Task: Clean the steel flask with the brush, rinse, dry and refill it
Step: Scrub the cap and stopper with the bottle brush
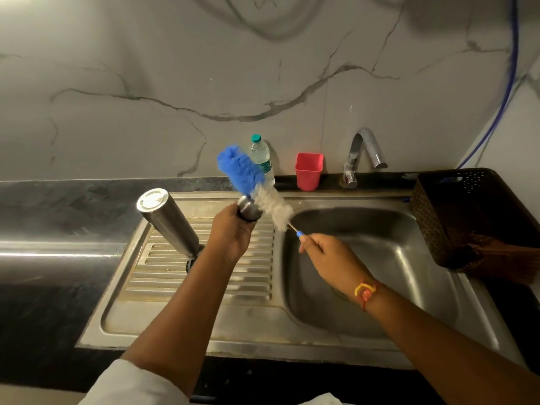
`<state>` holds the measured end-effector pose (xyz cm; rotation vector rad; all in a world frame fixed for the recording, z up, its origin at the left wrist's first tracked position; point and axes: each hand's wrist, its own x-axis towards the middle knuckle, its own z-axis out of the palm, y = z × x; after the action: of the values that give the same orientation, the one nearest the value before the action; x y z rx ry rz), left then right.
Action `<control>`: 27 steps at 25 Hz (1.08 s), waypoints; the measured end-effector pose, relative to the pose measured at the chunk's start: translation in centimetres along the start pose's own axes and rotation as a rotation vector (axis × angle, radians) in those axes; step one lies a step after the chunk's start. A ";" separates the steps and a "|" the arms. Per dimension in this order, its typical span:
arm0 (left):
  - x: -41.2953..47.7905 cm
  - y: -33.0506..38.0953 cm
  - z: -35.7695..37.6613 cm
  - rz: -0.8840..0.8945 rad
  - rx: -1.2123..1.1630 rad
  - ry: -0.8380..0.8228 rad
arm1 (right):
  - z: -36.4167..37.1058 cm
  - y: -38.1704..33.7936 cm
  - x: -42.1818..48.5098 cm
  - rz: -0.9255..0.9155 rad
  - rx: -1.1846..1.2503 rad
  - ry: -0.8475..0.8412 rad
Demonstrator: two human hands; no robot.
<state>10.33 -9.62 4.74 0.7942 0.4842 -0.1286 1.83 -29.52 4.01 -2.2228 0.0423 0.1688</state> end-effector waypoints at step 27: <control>-3.0 -5.2 -17.0 0.588 1.854 -0.163 | 5.4 3.7 -2.7 0.176 0.094 -0.099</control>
<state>-0.08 -1.40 -7.43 2.6678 -0.2068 -0.0615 -1.79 -27.59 -1.77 -2.1133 0.1885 0.3661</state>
